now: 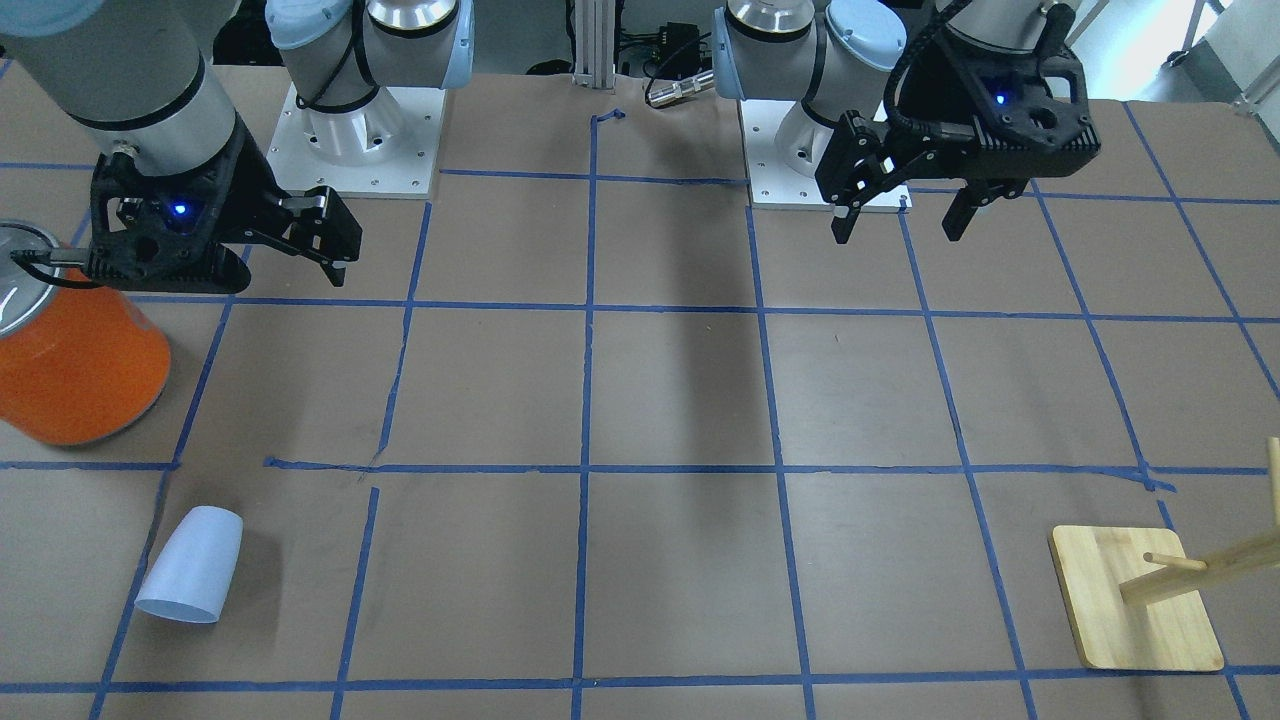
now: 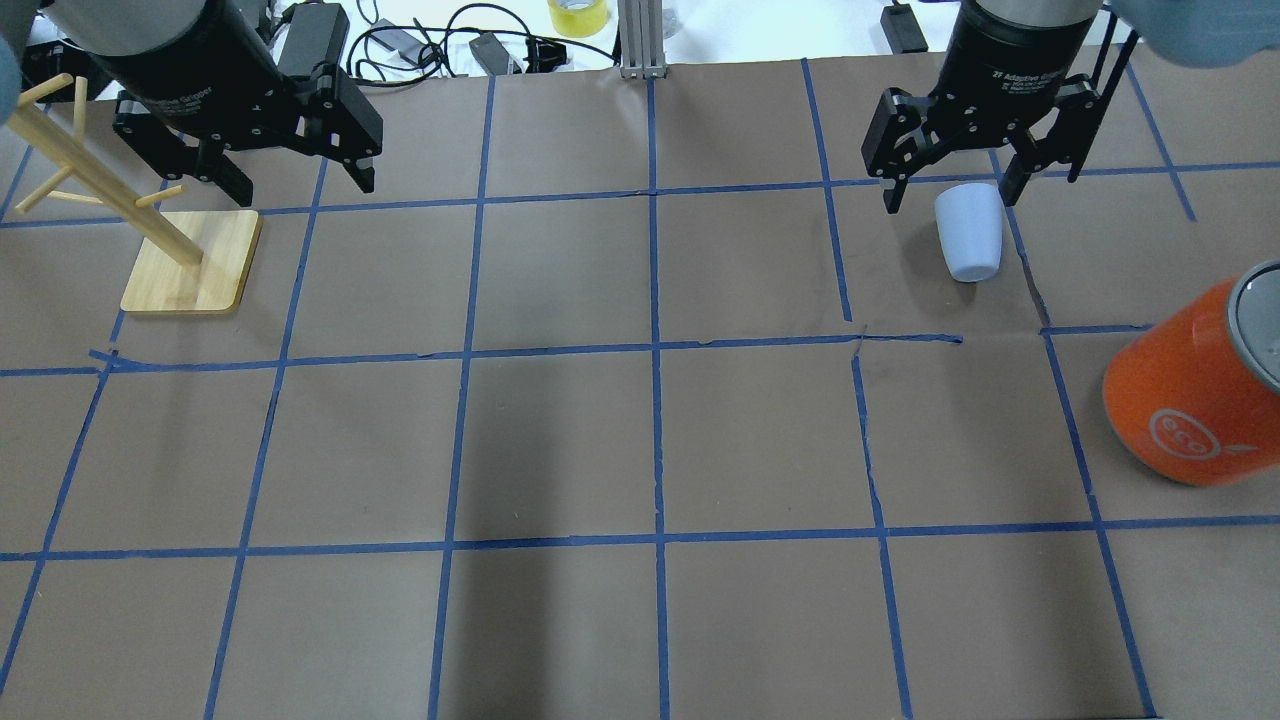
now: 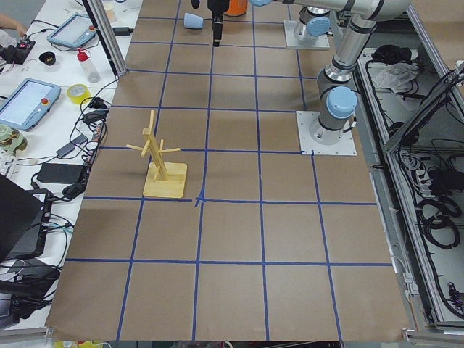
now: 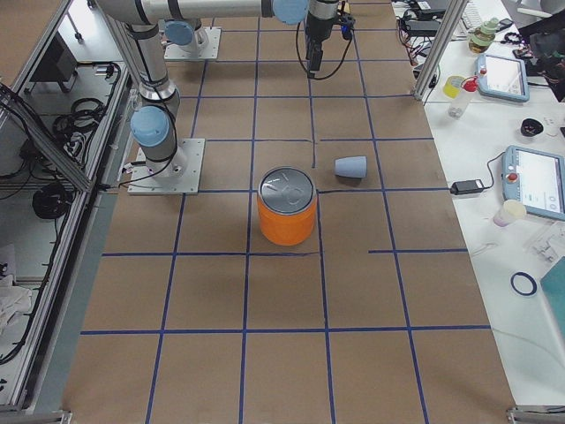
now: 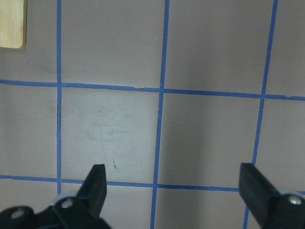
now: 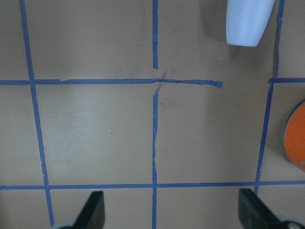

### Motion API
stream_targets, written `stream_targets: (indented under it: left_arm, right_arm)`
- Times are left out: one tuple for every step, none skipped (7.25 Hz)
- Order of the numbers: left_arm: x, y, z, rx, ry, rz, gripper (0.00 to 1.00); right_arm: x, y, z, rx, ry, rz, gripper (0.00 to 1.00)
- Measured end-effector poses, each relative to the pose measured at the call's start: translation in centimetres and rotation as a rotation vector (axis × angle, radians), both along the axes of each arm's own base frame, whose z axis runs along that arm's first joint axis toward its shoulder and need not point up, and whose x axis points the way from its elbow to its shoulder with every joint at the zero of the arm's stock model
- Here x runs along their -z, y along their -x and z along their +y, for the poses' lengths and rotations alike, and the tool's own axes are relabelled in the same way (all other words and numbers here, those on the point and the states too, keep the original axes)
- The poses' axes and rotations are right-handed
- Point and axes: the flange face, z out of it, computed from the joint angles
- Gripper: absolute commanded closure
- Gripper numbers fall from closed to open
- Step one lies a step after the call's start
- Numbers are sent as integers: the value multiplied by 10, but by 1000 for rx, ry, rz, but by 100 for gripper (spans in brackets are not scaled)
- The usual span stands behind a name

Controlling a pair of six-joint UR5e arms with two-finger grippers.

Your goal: Flip cup

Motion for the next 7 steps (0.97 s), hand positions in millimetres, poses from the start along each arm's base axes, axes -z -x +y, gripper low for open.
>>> stream_targets:
  left_arm:
    - [0, 0, 0, 1, 1, 0, 0]
    - [0, 0, 0, 2, 1, 0, 0]
    - [0, 0, 0, 2, 1, 0, 0]
    - [0, 0, 0, 3, 1, 0, 0]
    - [1, 1, 0, 4, 0, 0, 0]
    - [1, 1, 0, 3, 0, 0, 0]
    - [1, 1, 0, 3, 0, 0, 0]
  right_arm:
    - [0, 0, 0, -1, 0, 1, 0]
    - [0, 0, 0, -2, 1, 0, 0]
    - [0, 0, 0, -2, 2, 0, 0]
    - [0, 0, 0, -2, 3, 0, 0]
    - [0, 0, 0, -1, 4, -1, 0]
    - [-1, 0, 0, 0, 9, -6, 0]
    - [-2, 0, -2, 1, 17, -12, 0]
